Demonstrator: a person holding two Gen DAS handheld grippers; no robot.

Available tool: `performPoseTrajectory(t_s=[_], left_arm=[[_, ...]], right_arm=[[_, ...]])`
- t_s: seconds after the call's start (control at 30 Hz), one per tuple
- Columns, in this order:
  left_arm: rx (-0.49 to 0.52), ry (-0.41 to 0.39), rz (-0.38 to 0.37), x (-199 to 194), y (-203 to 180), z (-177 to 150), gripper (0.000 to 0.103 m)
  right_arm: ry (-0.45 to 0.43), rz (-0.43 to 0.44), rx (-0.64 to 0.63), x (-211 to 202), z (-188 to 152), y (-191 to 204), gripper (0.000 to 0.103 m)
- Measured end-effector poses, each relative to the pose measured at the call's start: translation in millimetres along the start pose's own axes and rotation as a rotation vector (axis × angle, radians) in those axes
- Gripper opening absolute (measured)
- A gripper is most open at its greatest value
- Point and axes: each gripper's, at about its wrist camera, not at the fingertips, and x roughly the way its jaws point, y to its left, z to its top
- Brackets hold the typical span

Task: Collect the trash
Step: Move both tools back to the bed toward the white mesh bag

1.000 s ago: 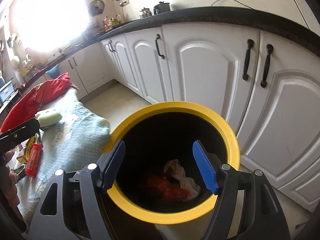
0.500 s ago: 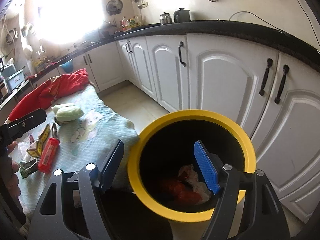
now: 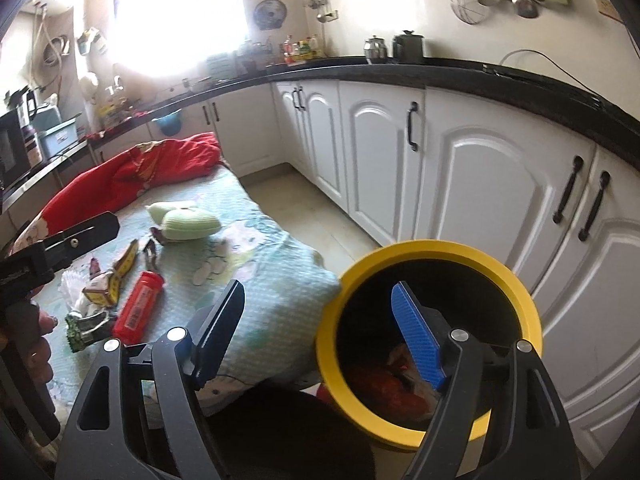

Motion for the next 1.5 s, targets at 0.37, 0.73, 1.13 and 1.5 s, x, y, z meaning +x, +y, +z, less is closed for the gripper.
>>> performPoseTrajectory(t_s=[0.37, 0.73, 1.13, 1.5], left_arm=[[-0.043, -0.035, 0.056, -15.3, 33.2, 6.3, 0.092], [-0.092, -0.04, 0.11, -25.5, 67.8, 5.8, 0.092], [-0.164, 0.005, 0.181, -26.8, 113.7, -3.0, 0.092], [-0.23, 0.097, 0.23, -17.8, 154.6, -24.8, 0.092]], right_arm=[[-0.005, 0.076, -0.063, 1.6, 10.6, 44.6, 0.074], [0.022, 0.151, -0.127, 14.0, 13.6, 92.5, 0.074], [0.13, 0.232, -0.177, 50.1, -0.1, 138.6, 0.074], [0.225, 0.275, -0.168, 82.2, -14.7, 155.2, 0.074]])
